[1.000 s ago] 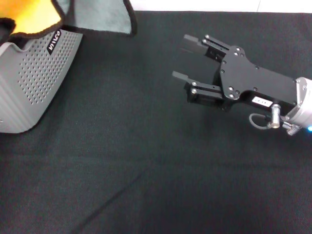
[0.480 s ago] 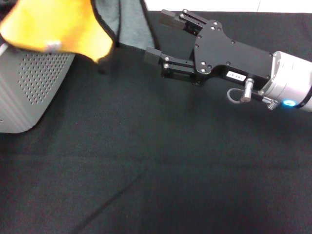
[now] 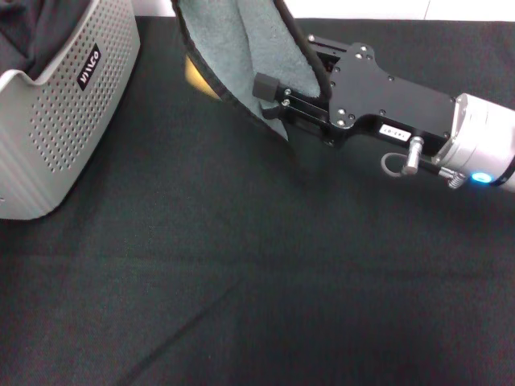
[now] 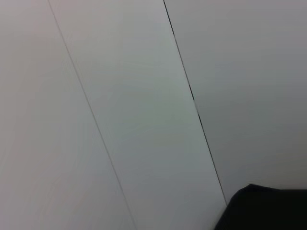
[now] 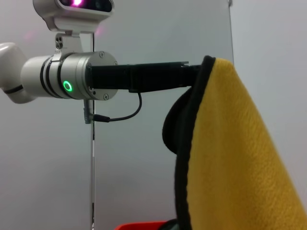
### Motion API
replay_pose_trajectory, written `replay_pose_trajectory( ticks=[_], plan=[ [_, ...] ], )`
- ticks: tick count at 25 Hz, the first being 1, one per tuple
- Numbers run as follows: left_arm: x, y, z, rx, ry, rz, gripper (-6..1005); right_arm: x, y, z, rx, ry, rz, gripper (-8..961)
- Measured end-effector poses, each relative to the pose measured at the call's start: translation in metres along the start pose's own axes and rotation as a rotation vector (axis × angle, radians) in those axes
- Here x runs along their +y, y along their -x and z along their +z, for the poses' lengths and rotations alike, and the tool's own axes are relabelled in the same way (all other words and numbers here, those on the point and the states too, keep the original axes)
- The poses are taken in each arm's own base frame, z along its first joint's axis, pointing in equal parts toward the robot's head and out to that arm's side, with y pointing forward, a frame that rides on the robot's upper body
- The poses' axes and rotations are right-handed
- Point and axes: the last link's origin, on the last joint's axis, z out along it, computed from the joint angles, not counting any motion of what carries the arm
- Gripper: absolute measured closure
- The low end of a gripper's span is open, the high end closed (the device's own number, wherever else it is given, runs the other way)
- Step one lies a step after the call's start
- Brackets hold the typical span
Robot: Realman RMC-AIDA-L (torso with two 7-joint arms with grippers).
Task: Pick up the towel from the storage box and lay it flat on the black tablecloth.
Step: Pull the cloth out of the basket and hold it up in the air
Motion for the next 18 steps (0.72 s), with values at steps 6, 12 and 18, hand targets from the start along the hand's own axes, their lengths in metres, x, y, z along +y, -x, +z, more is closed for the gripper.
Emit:
replay_pose_trajectory(
  ticks=[6,12,18],
  plan=[
    [0.002,0.001,0.003,-0.006,0.012,0.005,975,0.004,-0.003,-0.007,-0.003,-0.010,0.011,547],
    [0.001,0.003,0.003,-0.012,0.010,-0.002,975,0.011,-0.006,-0.019,-0.023,-0.026,0.027,612],
    [0.001,0.005,0.003,-0.019,0.005,-0.004,975,0.014,-0.006,-0.022,-0.032,-0.028,0.035,624]
  ],
)
